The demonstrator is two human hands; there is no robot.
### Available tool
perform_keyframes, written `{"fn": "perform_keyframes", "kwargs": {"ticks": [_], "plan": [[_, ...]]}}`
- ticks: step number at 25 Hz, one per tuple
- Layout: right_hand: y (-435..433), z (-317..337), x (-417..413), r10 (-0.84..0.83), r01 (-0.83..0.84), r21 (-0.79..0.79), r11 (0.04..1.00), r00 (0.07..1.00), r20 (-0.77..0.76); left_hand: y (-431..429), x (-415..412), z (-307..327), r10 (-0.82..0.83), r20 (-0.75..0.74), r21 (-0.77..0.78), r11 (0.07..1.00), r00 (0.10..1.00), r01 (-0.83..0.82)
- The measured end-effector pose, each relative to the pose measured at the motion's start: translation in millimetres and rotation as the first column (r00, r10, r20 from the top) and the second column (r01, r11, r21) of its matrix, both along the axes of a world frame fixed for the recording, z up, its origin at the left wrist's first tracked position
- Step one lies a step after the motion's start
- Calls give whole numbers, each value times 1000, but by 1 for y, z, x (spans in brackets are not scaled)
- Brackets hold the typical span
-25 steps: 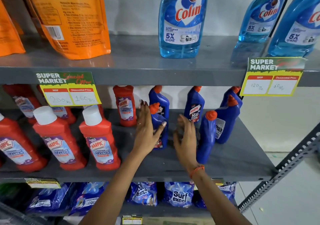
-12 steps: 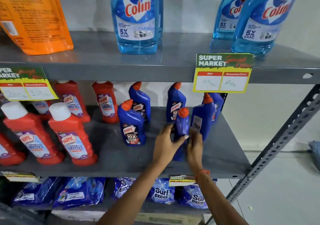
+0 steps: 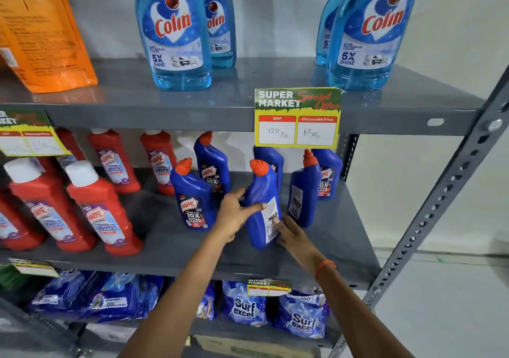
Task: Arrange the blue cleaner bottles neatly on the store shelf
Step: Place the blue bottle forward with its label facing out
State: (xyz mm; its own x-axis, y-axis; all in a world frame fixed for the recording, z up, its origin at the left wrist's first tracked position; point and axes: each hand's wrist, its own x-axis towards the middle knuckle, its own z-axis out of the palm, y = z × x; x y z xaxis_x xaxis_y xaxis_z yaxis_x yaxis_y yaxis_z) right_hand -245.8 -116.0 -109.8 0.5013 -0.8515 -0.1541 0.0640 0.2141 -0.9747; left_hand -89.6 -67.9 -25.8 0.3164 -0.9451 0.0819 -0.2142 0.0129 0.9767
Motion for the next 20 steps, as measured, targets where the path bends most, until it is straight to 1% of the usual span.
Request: {"fn": "perform_keyframes", "kwargs": {"ticks": [2, 3, 4, 5, 6, 7, 8, 9, 10, 11, 12, 14, 15, 16, 18, 20], "plan": [[-5, 8, -7, 46, -56, 78, 995, 991, 123, -2, 8, 5, -135, -119, -16, 991, 984, 134], [-5, 12, -6, 32, -44, 77, 996, 988, 152, -3, 9, 8, -159, -144, -27, 987, 977, 157], [-4, 13, -2, -17, 6, 61, 998, 986, 169, -5, 7, 9, -161, -135, -44, 987, 978, 157], [-1, 14, 5, -98, 97, 13, 995, 983, 153, -6, 2, 10, -133, -70, -53, 990, 989, 130], [3, 14, 13, -191, 198, -46, 979, 973, 129, -9, -7, 8, -77, 28, -57, 995, 997, 78], [6, 15, 21, -282, 290, -137, 947, 957, 75, -11, -18, 5, 11, 111, -54, 999, 994, -5], [10, 13, 28, -338, 344, -213, 915, 939, 65, -14, -29, 3, 116, 134, -48, 993, 984, -110], [14, 10, 32, -362, 358, -295, 886, 931, 44, -16, -36, 2, 213, 104, -36, 977, 971, -210], [18, 8, 36, -377, 376, -322, 869, 924, 61, -18, -38, 1, 289, 56, -23, 957, 956, -288], [21, 6, 37, -377, 371, -353, 859, 925, 52, -20, -36, 1, 335, 11, 1, 942, 942, -335], [24, 4, 37, -371, 363, -351, 863, 928, 47, -22, -31, 0, 355, -17, 25, 935, 935, -355], [22, -2, 30, -294, 254, -409, 876, 955, -36, -23, -19, 0, 297, -74, 19, 955, 952, -296], [18, -3, 25, -242, 203, -393, 897, 969, -51, -22, -13, 0, 227, -95, -8, 973, 969, -229], [12, -3, 22, -204, 181, -342, 922, 978, -34, -23, -4, -1, 130, -100, -45, 990, 987, -135], [-3, -5, 12, -138, 125, -252, 960, 990, -34, -24, 7, 1, -29, -103, -82, 996, 994, 21], [-15, -6, 6, -144, 114, -250, 962, 984, -107, -24, 16, 3, -126, -114, -75, 990, 985, 118]]}}
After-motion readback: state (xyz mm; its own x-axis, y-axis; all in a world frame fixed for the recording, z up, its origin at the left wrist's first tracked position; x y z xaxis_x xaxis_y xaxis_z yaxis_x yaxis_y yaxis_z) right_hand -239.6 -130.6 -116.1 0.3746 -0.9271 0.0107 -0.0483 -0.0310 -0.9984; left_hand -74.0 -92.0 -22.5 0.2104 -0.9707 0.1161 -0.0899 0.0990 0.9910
